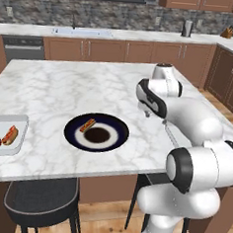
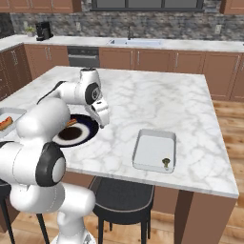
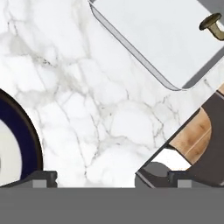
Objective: Place one cooked food and one vegetable from the large plate to each tupperware container.
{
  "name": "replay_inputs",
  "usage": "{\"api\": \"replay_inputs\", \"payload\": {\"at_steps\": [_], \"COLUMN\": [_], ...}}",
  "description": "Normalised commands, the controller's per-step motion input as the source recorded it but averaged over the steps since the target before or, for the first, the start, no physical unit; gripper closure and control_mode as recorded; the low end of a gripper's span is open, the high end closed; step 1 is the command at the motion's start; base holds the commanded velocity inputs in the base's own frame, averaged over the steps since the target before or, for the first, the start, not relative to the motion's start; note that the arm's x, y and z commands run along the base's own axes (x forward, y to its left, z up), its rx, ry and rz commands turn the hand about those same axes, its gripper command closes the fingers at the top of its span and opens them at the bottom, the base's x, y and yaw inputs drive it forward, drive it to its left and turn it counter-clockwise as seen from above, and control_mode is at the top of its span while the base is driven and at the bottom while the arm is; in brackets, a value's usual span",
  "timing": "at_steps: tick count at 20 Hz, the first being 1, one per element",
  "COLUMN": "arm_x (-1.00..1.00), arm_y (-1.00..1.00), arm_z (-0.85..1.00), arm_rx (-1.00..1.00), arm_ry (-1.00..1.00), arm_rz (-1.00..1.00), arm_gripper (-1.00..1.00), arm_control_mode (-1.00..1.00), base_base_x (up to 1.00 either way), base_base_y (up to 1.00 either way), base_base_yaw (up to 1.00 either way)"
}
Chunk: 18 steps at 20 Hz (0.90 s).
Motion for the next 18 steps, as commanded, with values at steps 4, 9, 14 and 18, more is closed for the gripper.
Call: {"api": "replay_inputs", "payload": {"at_steps": [4, 9, 14, 18], "arm_x": [0.08, 0.50, 0.53, 0.89], "arm_y": [0.60, 1.00, 0.88, 0.82], "arm_z": [-0.06, -0.15, -0.18, -0.29], "arm_rx": [0.21, 0.12, 0.00, 0.00], "arm_ry": [0.15, 0.05, -0.09, -0.06], "arm_rz": [0.07, 0.14, 0.09, 0.07], "arm_gripper": [-1.00, -1.00, -1.00, -1.00], "arm_control_mode": [-1.00, -1.00, -1.00, -1.00], "base_base_x": [0.00, 0.00, 0.00, 0.00], "base_base_y": [0.00, 0.00, 0.00, 0.00], "base_base_yaw": [0.00, 0.00, 0.00, 0.00]}}
